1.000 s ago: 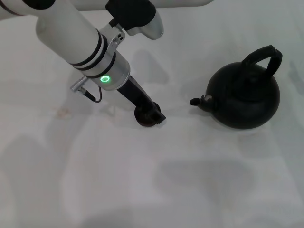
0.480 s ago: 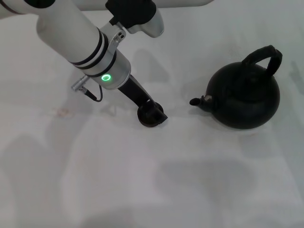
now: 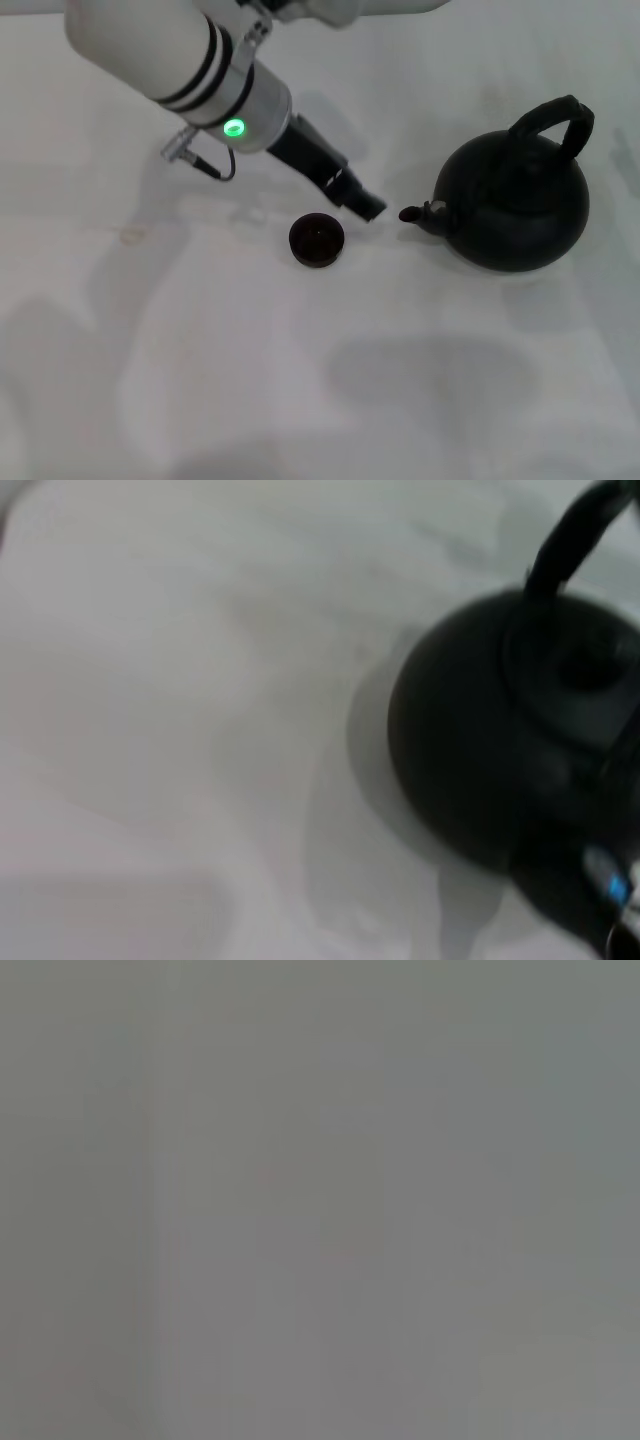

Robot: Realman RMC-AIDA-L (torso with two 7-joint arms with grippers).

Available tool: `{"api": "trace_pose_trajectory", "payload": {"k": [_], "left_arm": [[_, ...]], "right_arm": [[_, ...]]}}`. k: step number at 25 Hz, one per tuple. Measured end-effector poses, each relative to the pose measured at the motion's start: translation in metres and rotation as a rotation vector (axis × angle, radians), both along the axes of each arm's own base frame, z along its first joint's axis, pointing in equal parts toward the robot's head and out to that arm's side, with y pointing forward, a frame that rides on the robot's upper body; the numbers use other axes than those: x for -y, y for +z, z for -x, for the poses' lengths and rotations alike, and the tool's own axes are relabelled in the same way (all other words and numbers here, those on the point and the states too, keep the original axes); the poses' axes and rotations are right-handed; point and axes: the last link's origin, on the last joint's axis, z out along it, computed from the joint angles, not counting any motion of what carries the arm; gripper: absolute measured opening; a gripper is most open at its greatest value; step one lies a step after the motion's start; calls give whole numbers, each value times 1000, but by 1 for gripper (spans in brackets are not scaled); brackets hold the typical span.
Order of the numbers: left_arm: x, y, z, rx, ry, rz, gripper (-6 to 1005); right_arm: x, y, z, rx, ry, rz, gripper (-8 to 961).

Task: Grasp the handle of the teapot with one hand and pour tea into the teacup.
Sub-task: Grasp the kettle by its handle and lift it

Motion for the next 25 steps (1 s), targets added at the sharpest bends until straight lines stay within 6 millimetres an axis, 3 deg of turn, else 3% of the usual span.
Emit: {"api": "trace_pose_trajectory", "payload": {"k": [7,12,16,25], "left_arm": [[-10,27,-6,149,9,-95,784],[-24,55,8,432,31,-238,783],[-37,75,39,630,82,-420,782],[-37,86,120,853,125,-812,779]], "right_arm": [[0,2,-1,1,0,-5,849],[-2,5,0,-43,-5,-25,849],[-6,10,1,-182,11,-13,848],[-1,5,2,-309,62,129,848]]}}
